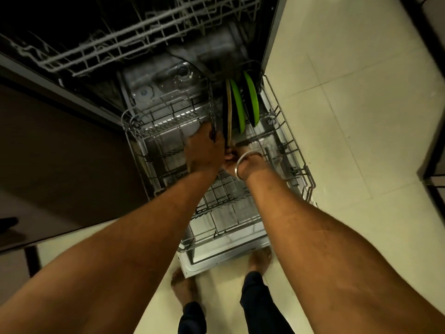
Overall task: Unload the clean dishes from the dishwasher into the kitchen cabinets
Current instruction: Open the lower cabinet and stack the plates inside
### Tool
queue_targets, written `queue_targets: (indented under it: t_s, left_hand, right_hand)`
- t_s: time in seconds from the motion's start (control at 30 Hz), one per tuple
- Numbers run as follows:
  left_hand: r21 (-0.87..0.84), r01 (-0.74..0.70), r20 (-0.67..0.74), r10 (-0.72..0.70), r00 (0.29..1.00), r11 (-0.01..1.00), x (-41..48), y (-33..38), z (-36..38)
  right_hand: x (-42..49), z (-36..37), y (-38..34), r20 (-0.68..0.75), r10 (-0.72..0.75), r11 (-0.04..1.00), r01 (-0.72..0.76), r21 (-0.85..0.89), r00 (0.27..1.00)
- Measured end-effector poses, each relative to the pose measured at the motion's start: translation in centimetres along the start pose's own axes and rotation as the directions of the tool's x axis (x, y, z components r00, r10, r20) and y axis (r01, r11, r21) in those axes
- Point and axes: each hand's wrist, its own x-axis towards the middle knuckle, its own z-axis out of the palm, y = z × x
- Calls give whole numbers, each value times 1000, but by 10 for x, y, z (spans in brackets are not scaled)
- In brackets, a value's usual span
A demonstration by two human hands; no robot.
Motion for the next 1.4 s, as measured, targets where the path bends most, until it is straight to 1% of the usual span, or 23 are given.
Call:
queue_targets:
  t_s: [0.03, 0.07, 0.17, 0.2, 0.27, 0.33, 0.43, 0.57, 0.63, 0.83, 1.0, 1.07, 1.13, 1.17, 1.27, 1.4]
  left_hand:
    - [2, 21, 11, -22, 1000, 1000, -5, 3, -9]
    - [-2, 36, 19, -36, 999, 999, -10, 5, -18]
    - [-94, 33, 35, -30, 999, 995, -30, 3, -49]
    - [-110, 28, 36, -24, 999, 994, -38, 2, -60]
    - [-135, 12, 40, -7, 999, 991, -58, -2, -85]
    - [-167, -8, 28, 13, 1000, 986, -75, -5, -103]
    - [-213, -22, 1, 22, 1000, 977, -107, -15, -139]
    - [-332, -15, -18, 10, 1000, 943, -148, -40, -175]
    - [-354, 0, -29, -11, 1000, 935, -169, -52, -189]
    - [-432, 40, -55, -71, 996, 901, -231, -98, -206]
    - [-406, 44, -72, -80, 994, 913, -287, -144, -204]
    - [-418, 45, -83, -87, 993, 907, -313, -166, -215]
    - [-388, 57, -92, -100, 991, 920, -324, -171, -217]
    - [-380, 68, -100, -114, 989, 923, -334, -181, -225]
    - [-372, 95, -123, -151, 981, 923, -353, -224, -242]
    - [-372, 111, -156, -180, 971, 921, -364, -277, -266]
  right_hand:
    - [-6, -1, 6, 20, 13, 999, -14, 39, 1000]
    - [-10, -3, 11, 12, 5, 999, -6, 37, 1000]
    - [-27, -6, 37, 88, -30, 997, 24, 71, 996]
    - [-34, -6, 45, 88, -32, 998, 27, 63, 996]
    - [-50, -9, 64, 74, -92, 991, 85, 100, 993]
    - [-67, -13, 81, 85, -136, 986, 126, 110, 987]
    - [-94, -22, 117, 61, -196, 975, 188, 115, 979]
    - [-124, -37, 167, 59, -231, 954, 214, 208, 971]
    - [-136, -48, 186, 79, -250, 944, 224, 243, 965]
    - [-162, -102, 245, 107, -257, 946, 227, 233, 960]
    - [-170, -155, 296, 81, -209, 961, 189, 203, 975]
    - [-174, -175, 327, 56, -194, 964, 180, 194, 979]
    - [-170, -193, 336, 40, -178, 968, 167, 189, 983]
    - [-167, -200, 352, 26, -171, 969, 164, 182, 985]
    - [-160, -212, 398, 24, -157, 973, 151, 173, 987]
    - [-147, -207, 449, -17, -128, 982, 129, 137, 992]
